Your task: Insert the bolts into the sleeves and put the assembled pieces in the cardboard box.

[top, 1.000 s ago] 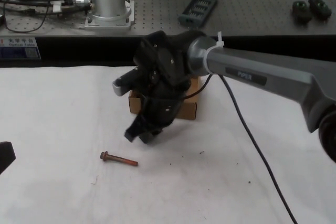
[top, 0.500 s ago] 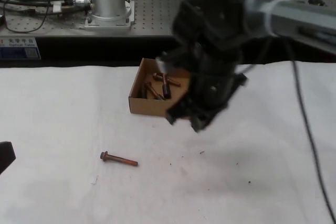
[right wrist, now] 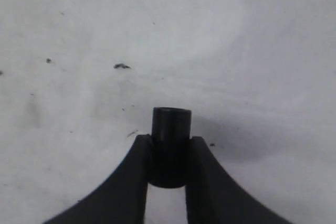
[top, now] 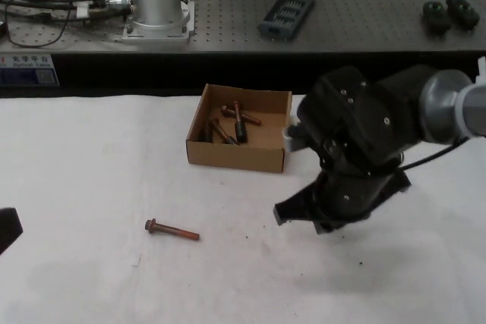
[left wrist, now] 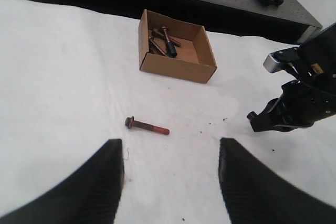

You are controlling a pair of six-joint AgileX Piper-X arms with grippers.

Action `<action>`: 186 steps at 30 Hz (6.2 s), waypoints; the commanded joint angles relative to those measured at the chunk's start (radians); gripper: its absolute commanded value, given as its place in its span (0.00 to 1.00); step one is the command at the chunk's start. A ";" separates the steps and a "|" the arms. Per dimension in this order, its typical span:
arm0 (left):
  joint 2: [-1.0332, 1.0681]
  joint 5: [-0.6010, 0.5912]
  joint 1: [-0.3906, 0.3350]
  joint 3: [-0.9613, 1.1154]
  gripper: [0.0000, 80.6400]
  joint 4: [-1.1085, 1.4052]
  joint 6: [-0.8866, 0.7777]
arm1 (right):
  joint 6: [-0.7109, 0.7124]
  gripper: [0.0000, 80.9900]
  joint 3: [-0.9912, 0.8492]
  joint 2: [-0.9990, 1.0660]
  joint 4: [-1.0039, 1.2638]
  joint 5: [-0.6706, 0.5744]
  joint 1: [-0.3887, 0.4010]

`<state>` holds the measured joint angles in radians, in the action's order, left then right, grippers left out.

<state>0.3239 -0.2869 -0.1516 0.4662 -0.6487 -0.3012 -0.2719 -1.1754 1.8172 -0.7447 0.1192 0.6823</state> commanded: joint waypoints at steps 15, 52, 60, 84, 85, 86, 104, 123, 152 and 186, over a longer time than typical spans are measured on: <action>-0.009 0.013 0.002 0.013 0.50 -0.060 -0.045 | 0.096 0.45 0.021 -0.081 -0.180 -0.045 0.000; -0.009 -0.129 0.002 0.013 0.50 -0.060 -0.045 | 0.587 0.45 -0.734 0.479 -0.283 -0.267 0.214; -0.009 -0.129 0.002 0.013 0.50 -0.123 -0.045 | 0.553 0.35 -0.797 0.555 -0.283 -0.271 0.228; -0.012 -0.137 0.002 0.124 0.50 -0.158 -0.045 | -0.051 0.06 -0.807 0.482 -0.431 -0.108 0.238; -0.012 -0.113 0.002 0.126 0.50 -0.158 -0.045 | -0.068 0.06 -0.807 0.467 -0.424 -0.108 0.243; -0.012 -0.100 0.002 0.125 0.50 -0.158 -0.045 | -0.086 0.06 -0.807 0.451 -0.410 -0.106 0.252; -0.014 -0.052 0.002 0.247 0.50 -0.169 -0.036 | -0.538 0.06 -0.715 0.419 -0.237 -0.197 0.394; 0.034 0.097 0.002 0.276 0.50 -0.199 -0.014 | -0.234 0.39 -0.702 0.316 -0.432 -0.081 0.360; 1.139 0.127 -0.131 0.518 0.45 -0.244 -0.106 | -0.072 0.35 0.343 -0.698 -0.056 -0.002 0.115; 1.437 0.144 -0.229 0.522 0.45 -0.215 -0.374 | -0.094 0.35 0.346 -0.698 -0.005 -0.002 0.115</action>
<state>1.7415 -0.1383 -0.3755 0.9825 -0.8614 -0.6453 -0.3577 -0.8312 1.1272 -0.7736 0.1196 0.8035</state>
